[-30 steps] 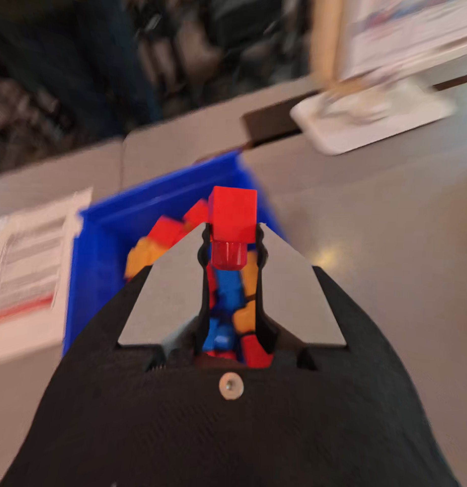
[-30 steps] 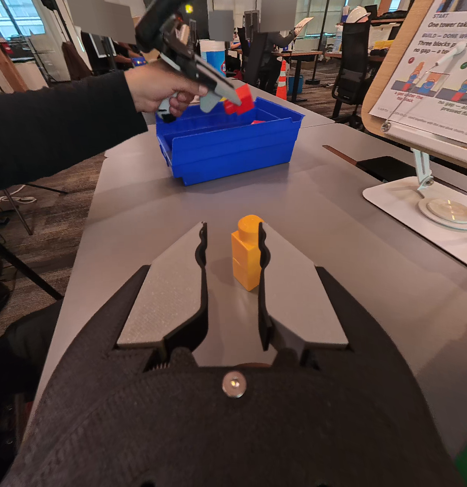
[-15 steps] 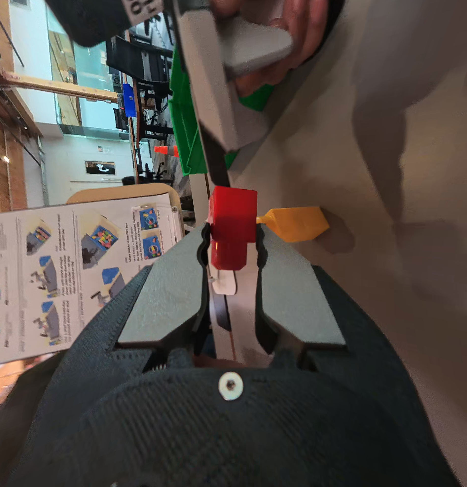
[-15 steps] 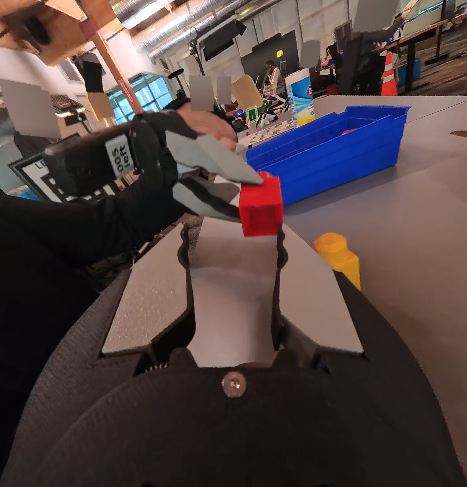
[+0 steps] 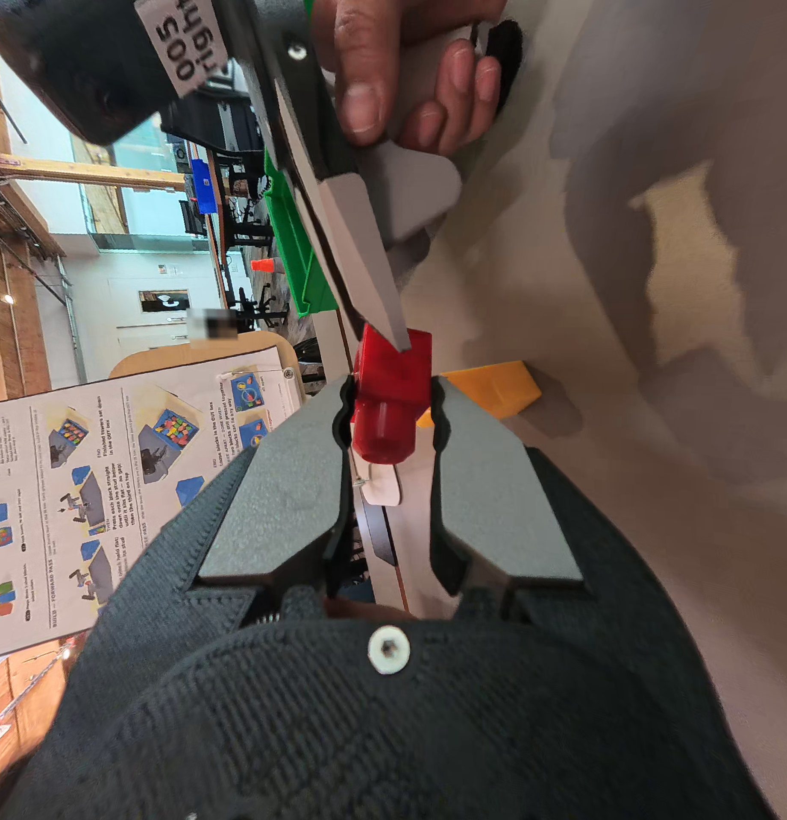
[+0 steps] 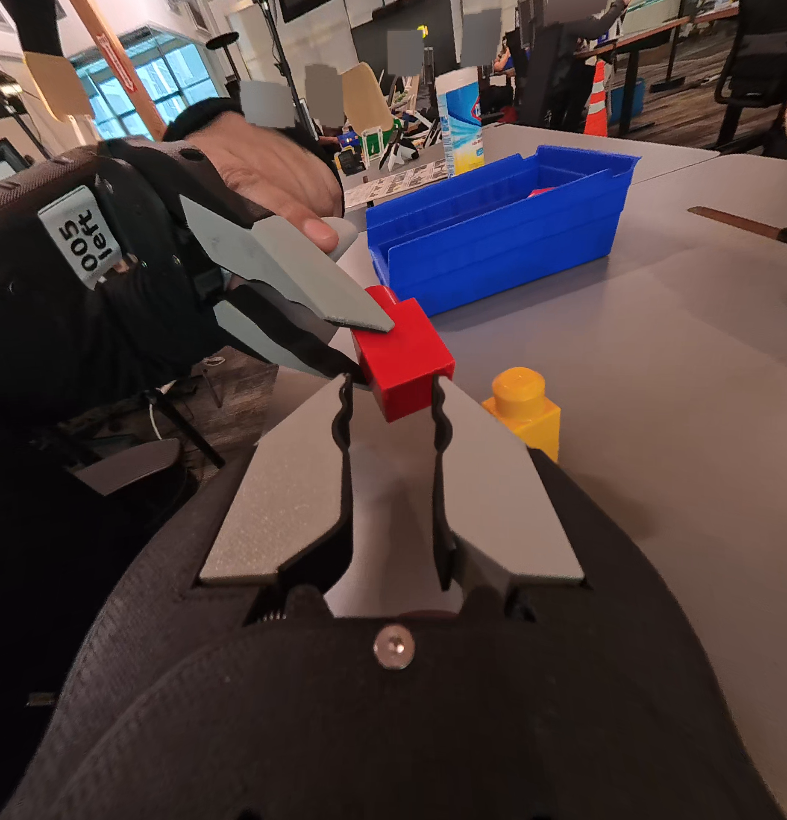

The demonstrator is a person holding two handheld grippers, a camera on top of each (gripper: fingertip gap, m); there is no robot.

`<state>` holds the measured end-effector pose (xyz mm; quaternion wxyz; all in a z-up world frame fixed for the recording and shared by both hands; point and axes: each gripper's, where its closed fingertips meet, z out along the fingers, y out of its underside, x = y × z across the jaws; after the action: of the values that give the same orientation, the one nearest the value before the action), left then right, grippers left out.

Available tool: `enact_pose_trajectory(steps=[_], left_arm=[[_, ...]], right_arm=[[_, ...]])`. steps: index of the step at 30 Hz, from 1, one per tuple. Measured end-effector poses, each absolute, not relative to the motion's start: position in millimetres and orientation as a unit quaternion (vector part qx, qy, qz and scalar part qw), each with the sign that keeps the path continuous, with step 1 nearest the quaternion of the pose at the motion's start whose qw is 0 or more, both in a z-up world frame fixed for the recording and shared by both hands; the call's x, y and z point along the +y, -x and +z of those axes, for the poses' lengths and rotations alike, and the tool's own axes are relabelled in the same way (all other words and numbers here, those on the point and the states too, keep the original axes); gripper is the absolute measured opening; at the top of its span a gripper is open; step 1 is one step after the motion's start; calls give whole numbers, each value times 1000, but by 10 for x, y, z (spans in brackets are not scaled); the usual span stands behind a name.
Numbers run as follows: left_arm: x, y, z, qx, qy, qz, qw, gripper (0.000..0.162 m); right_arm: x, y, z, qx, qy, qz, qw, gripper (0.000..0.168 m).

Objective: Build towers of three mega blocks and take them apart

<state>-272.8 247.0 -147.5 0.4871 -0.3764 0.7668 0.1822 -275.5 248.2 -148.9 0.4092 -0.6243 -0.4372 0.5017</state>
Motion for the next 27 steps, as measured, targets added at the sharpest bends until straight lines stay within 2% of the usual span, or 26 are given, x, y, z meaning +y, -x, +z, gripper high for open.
enact_pose_trajectory(steps=[2, 3, 6, 8, 10, 14, 18, 23, 27], left_arm=[[2459, 2766, -1484, 770, 381, 175, 482, 32], [2433, 2772, -1492, 771, 384, 163, 481, 32], [2337, 2733, -1484, 771, 386, 127, 490, 35], [2312, 2714, -1476, 773, 381, 128, 491, 32], [2287, 2703, -1491, 777, 380, 125, 486, 32], [2332, 2715, -1480, 754, 409, 102, 504, 32], [2415, 2786, -1421, 688, 461, 47, 559, 29], [2463, 3004, -1334, 559, 526, -100, 633, 16], [2446, 2982, -1465, 486, 582, -250, 602, 20]], right_arm=[[2513, 2705, -1436, -438, 619, 492, 427, 35], [2542, 2679, -1391, -431, 617, 490, 440, 49], [2506, 2668, -1354, -438, 608, 495, 440, 57], [2471, 2712, -1424, -453, 611, 486, 430, 53], [2381, 2766, -1506, -483, 605, 476, 418, 36], [2408, 2757, -1494, -481, 606, 473, 422, 34], [2502, 2684, -1442, -459, 613, 474, 435, 33], [2537, 2622, -1355, -446, 605, 485, 447, 33], [2443, 2622, -1205, -445, 569, 513, 463, 33]])
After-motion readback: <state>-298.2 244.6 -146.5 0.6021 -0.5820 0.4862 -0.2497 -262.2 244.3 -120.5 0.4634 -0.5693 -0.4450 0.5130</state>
